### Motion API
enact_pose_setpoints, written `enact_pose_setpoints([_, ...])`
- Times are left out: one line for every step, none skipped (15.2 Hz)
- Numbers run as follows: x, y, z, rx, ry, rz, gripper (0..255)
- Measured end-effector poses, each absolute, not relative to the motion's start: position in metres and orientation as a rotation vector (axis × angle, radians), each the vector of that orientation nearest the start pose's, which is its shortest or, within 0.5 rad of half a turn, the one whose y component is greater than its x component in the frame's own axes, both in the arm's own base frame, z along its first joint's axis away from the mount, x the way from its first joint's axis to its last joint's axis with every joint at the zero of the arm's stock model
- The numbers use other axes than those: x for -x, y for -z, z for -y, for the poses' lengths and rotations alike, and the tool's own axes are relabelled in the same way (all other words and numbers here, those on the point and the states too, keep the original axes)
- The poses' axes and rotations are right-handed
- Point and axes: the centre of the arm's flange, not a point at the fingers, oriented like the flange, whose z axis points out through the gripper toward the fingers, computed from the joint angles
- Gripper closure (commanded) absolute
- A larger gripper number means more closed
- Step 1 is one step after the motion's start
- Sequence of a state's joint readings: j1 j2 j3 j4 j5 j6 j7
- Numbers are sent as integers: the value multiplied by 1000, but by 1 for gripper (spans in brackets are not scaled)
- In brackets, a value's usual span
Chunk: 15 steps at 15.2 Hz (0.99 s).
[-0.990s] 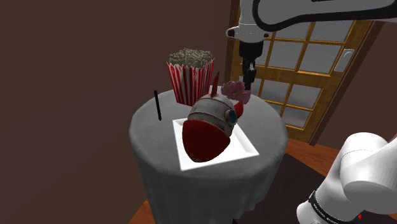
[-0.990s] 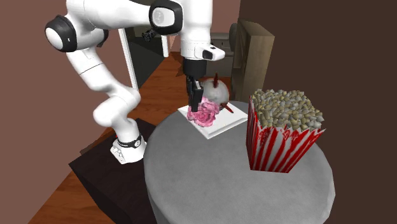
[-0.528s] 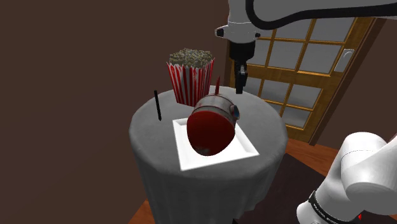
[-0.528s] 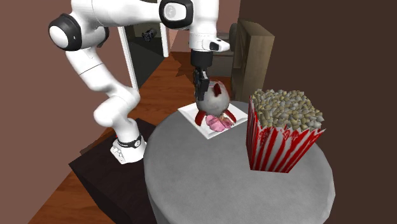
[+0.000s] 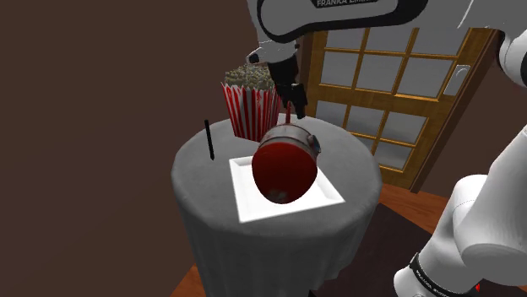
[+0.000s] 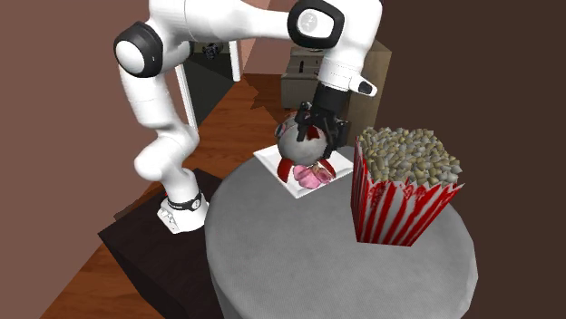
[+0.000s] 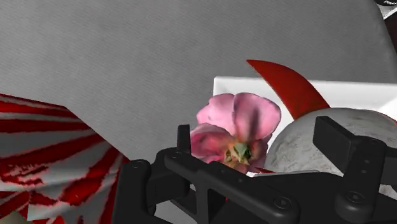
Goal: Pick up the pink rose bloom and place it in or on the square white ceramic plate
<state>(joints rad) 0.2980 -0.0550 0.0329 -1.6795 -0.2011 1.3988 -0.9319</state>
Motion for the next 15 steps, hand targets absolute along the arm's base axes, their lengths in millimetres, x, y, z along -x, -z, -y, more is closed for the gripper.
enact_pose_setpoints([-505, -593, -153, 2560, -488, 1976, 0])
enact_pose_setpoints([-512, -596, -155, 2503, -531, 2040, 0])
enact_pose_setpoints([-520, -590, -157, 2467, -565, 2071, 0])
enact_pose_setpoints([-528, -579, -153, 2459, -597, 2089, 0])
enact_pose_setpoints([-526, -580, -151, 2475, -617, 2110, 0])
enact_pose_setpoints([-524, -570, -152, 2472, -630, 2117, 0])
enact_pose_setpoints([-529, -558, -154, 2454, -629, 2110, 0])
enact_pose_setpoints([-532, -535, -152, 2421, -656, 2099, 0])
enact_pose_setpoints([-534, -530, -147, 2424, -657, 2096, 0])
enact_pose_setpoints([-534, -530, -147, 2424, -640, 2103, 0])
enact_pose_setpoints([-536, -530, -150, 2423, -616, 2110, 0])
enact_pose_setpoints([-536, -529, -149, 2436, -584, 2120, 0])
enact_pose_setpoints([-539, -528, -152, 2436, -554, 2133, 0])
enact_pose_setpoints([-539, -528, -150, 2439, -541, 2134, 0])
enact_pose_setpoints([-539, -529, -151, 2438, -552, 2127, 0])
